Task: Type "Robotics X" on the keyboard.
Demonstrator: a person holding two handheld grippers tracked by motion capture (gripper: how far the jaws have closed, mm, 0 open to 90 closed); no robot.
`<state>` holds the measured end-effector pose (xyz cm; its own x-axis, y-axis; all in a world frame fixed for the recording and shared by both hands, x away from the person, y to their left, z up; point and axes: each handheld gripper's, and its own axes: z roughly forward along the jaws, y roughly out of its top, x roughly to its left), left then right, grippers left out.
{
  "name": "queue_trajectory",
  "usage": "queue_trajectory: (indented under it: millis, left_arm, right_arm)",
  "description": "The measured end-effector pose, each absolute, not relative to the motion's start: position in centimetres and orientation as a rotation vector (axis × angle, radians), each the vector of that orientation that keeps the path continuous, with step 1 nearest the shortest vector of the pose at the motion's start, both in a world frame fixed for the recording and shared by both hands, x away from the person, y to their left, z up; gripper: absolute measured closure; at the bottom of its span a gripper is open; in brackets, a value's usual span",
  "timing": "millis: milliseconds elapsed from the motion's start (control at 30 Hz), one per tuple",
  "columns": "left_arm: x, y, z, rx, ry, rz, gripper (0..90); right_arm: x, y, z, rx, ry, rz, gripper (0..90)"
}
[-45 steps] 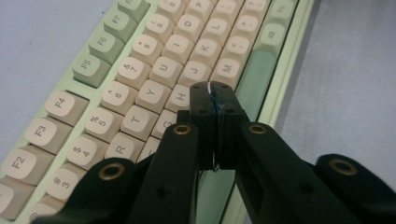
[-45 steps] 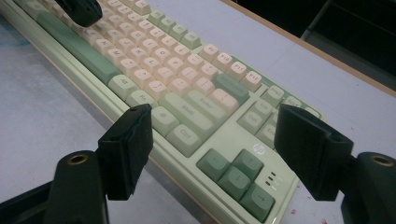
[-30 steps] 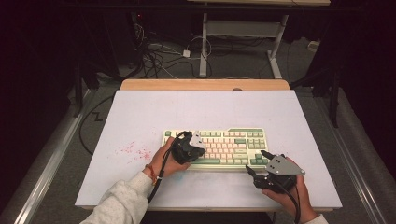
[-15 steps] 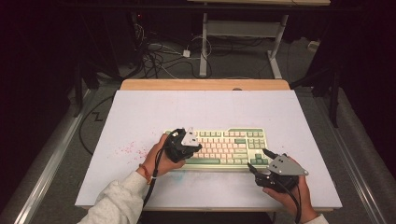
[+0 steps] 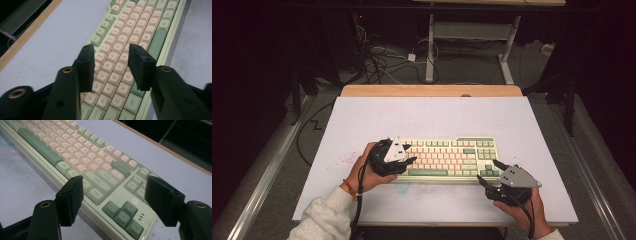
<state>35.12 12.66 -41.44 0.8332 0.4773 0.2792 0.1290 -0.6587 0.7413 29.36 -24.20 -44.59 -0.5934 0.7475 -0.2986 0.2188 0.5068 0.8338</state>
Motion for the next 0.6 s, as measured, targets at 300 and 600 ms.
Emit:
queue_trajectory:
  millis: [300, 600]
  left_arm:
    - [33.6, 15.9, -42.3, 2.153, 0.522, 0.671, 23.1]
    - [31.9, 20.0, -44.2, 2.105, 0.659, 0.711, 19.0]
  right_arm:
    - [29.4, -24.3, -44.5, 0.8, 2.083, 1.031, 31.9]
    - [29.6, -24.1, -44.0, 0.79, 2.095, 1.04, 39.0]
